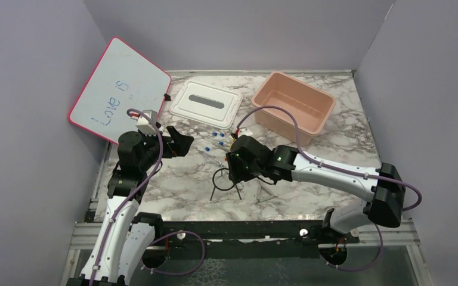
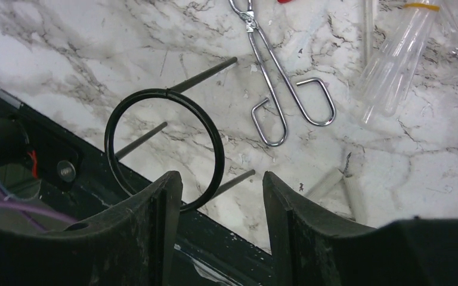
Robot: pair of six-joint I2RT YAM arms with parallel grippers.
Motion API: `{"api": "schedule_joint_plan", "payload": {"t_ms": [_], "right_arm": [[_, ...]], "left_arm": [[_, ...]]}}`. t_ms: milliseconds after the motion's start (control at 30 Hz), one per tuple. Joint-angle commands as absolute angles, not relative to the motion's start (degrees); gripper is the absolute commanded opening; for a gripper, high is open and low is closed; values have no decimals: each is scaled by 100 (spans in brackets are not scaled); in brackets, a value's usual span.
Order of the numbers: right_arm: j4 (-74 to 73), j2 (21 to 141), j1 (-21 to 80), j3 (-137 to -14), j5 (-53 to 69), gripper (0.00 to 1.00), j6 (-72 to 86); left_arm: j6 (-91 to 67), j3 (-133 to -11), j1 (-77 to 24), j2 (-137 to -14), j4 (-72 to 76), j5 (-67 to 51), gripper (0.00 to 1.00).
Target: Organize the chemistry lab equipment
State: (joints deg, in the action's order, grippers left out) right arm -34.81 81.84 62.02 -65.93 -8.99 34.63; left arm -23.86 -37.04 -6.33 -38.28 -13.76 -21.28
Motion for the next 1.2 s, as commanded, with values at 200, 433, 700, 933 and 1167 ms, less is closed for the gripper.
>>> {"api": "schedule_joint_plan", "payload": {"t_ms": [200, 433, 700, 933, 1167], "right_arm": [[-4919, 9293, 6852, -7548, -2570, 50, 5015], [-5004, 9195, 6925, -7426, -2456, 42, 5375], [-5284, 9404, 6934, -7781, -2458, 15, 5616], [-5165, 9312, 6926, -7932, -2222, 1, 5348], [-4634, 8707, 6926, -8072, -1886, 1, 4582]], "left_arm": [[-2513, -3582, -663, -3557, -1162, -1978, 99], [-2518, -3542, -765, -3396, -1224, -1934, 99], [-2496, -3542, -911, -3281, -1268, -1798, 99], [-2496, -3533, -932, -3228, -1300, -1714, 99], [-2481, -3557, -932, -3256, -1359, -1623, 99]]}}
